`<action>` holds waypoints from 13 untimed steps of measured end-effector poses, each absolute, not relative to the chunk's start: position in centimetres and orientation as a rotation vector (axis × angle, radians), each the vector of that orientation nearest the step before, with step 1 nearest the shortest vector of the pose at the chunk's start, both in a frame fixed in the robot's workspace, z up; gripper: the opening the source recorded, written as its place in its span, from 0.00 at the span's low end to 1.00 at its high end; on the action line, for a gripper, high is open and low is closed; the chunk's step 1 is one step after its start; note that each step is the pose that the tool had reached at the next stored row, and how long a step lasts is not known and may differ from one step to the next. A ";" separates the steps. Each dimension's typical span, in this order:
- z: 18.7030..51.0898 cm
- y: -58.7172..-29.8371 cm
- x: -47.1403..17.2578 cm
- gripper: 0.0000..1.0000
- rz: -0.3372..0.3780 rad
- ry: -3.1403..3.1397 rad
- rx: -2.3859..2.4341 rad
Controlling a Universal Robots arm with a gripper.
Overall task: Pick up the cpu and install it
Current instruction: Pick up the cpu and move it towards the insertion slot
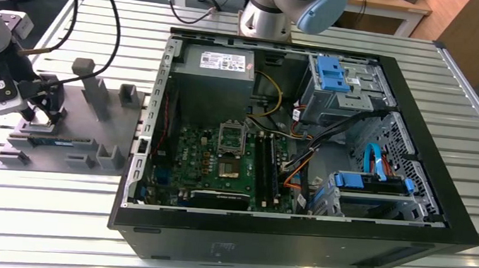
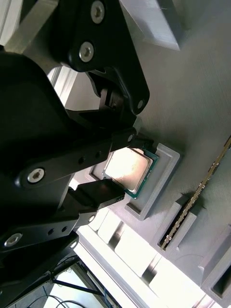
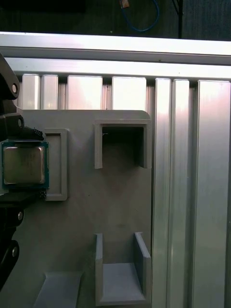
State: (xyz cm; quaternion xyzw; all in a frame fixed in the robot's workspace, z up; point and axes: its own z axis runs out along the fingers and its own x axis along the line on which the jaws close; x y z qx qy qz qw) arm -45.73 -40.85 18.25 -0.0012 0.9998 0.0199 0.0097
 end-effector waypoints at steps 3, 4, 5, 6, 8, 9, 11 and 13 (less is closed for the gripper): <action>18.3 -40.8 -45.7 0.47 0.062 3.122 -0.004; 18.3 -40.8 -45.7 0.47 0.062 3.122 -0.004; 18.3 -40.8 -45.7 0.47 0.062 3.122 -0.004; 18.3 -40.8 -45.7 0.47 0.062 3.122 -0.004; 18.3 -40.8 -45.7 0.47 0.062 3.122 -0.004; 18.3 -40.8 -45.7 0.47 0.062 3.122 -0.004; 18.3 -40.8 -45.7 0.47 0.062 3.122 -0.004; 18.3 -40.8 -45.7 0.47 0.062 3.122 -0.004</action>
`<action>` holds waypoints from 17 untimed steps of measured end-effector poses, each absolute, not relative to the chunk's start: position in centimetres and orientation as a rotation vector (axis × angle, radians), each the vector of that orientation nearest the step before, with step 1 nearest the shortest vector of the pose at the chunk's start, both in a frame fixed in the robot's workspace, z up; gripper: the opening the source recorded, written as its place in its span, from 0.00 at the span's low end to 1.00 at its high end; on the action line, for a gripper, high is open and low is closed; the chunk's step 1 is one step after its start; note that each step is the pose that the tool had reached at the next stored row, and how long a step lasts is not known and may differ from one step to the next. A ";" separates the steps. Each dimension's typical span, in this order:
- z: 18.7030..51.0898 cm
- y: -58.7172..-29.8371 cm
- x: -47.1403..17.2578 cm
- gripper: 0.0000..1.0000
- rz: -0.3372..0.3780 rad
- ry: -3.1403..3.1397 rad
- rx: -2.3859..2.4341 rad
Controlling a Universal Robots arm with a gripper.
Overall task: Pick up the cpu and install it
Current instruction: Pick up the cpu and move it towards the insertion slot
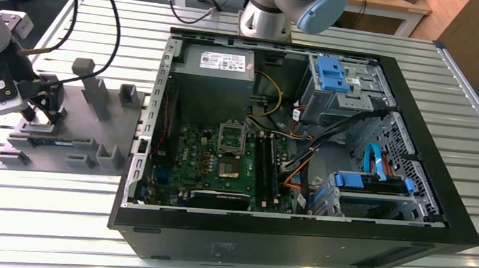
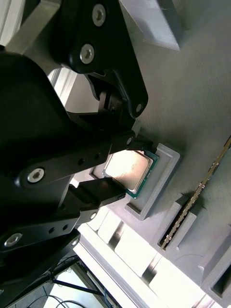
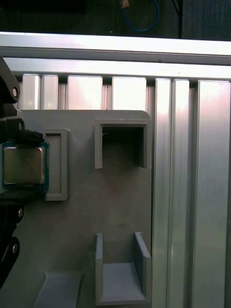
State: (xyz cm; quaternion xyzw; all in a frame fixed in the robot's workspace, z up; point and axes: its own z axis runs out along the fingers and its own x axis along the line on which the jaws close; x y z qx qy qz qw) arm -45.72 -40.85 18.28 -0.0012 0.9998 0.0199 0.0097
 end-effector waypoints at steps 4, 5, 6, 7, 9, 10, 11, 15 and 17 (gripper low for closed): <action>18.4 -40.8 -45.7 0.47 0.062 3.122 -0.004; 18.5 -40.8 -45.7 0.47 0.062 3.122 -0.004; 18.5 -40.8 -45.7 0.47 0.062 3.121 -0.004; 18.8 -40.8 -45.7 0.47 0.062 3.122 -0.004; 19.1 -40.8 -45.7 0.47 0.062 3.122 -0.004; 19.1 -40.8 -45.7 0.47 0.062 3.122 -0.004; 19.1 -40.8 -45.7 0.47 0.062 3.122 -0.004; 19.2 -40.8 -45.7 0.47 0.062 3.122 -0.004; 19.2 -40.8 -45.7 0.47 0.062 3.122 -0.004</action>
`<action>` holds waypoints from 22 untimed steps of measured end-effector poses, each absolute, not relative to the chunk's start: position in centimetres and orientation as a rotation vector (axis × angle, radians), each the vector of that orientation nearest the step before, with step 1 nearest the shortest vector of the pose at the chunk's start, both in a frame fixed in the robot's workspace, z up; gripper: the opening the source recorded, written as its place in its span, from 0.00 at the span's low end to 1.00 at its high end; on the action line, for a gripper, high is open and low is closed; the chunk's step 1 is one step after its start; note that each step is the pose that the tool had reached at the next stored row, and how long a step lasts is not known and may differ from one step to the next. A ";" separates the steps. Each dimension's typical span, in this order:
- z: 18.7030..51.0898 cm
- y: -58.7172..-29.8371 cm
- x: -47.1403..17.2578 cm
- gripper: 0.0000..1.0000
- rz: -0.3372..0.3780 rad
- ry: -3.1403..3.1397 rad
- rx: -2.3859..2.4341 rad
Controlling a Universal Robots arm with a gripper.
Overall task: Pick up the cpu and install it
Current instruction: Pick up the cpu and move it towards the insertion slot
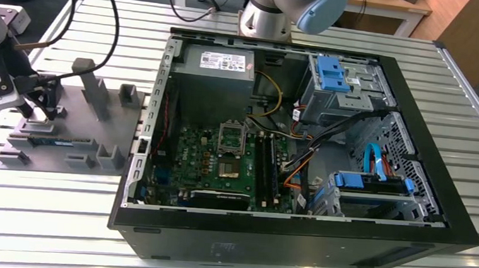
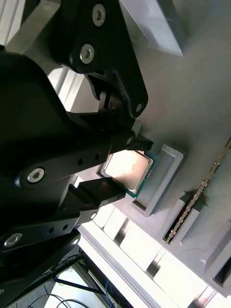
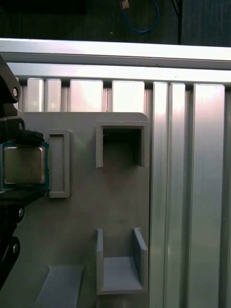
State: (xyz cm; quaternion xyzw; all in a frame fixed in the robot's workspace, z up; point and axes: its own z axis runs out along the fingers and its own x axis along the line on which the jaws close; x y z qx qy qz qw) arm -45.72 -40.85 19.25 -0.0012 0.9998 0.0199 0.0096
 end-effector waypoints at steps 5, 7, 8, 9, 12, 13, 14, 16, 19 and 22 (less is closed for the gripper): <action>19.4 -40.8 -45.7 0.47 0.062 3.122 -0.004; 19.5 -40.8 -45.7 0.47 0.062 3.122 -0.004; 19.5 -40.8 -45.7 0.47 0.062 3.122 -0.004; 19.6 -40.8 -45.7 0.47 0.062 3.122 -0.004; 19.8 -40.8 -45.7 0.47 0.062 3.122 -0.004; 19.9 -40.8 -45.7 0.47 0.062 3.122 -0.004; 19.9 -40.8 -45.7 0.47 0.062 3.122 -0.004; 20.1 -40.8 -45.7 0.47 0.062 3.122 -0.004; 20.3 -40.8 -45.7 0.47 0.062 3.122 -0.004; 20.6 -40.8 -45.7 0.47 0.062 3.122 -0.004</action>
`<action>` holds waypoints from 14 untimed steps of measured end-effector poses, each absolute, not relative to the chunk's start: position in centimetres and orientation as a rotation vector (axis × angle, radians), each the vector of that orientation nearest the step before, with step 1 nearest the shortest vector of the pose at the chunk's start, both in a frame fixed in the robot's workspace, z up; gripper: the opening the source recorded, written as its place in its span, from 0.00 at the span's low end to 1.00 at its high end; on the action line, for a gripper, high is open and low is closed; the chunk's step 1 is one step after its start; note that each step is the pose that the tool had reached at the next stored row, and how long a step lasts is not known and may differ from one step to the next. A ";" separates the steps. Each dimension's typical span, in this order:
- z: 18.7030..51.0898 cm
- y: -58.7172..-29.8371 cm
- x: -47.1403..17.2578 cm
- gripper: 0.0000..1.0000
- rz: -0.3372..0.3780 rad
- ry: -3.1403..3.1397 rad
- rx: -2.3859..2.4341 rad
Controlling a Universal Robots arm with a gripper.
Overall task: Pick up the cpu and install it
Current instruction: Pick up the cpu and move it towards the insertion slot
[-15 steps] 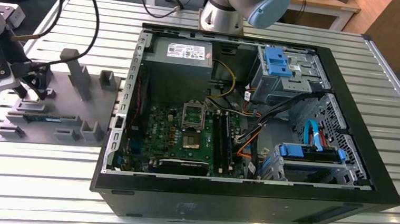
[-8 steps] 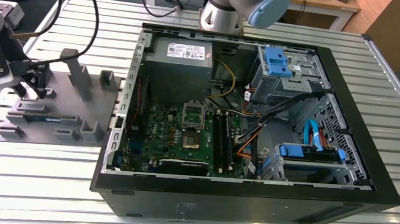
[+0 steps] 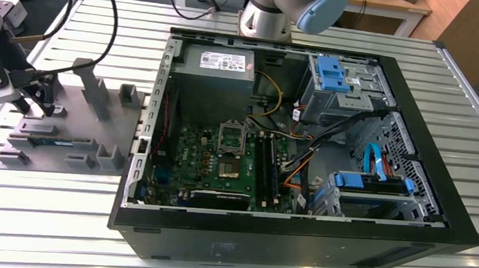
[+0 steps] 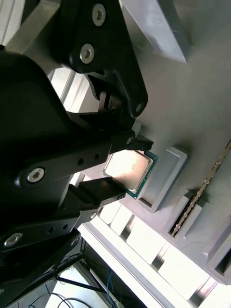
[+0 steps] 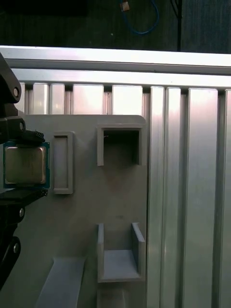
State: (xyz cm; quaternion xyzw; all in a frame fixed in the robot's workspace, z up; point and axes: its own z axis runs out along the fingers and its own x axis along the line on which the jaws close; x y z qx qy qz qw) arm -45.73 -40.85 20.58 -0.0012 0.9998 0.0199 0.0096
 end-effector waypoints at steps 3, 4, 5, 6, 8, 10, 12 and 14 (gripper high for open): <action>21.0 -40.8 -45.7 0.47 0.062 3.122 -0.004; 21.1 -40.8 -45.7 0.47 0.062 3.122 -0.004; 21.3 -40.8 -45.7 0.47 0.062 3.122 -0.004; 21.4 -40.8 -45.7 0.47 0.062 3.122 -0.004; 21.5 -40.8 -45.7 0.47 0.063 3.121 -0.004; 21.6 -40.8 -45.7 0.47 0.062 3.122 -0.004; 21.6 -40.8 -45.7 0.47 0.062 3.122 -0.004; 21.6 -40.8 -45.7 0.47 0.062 3.122 -0.004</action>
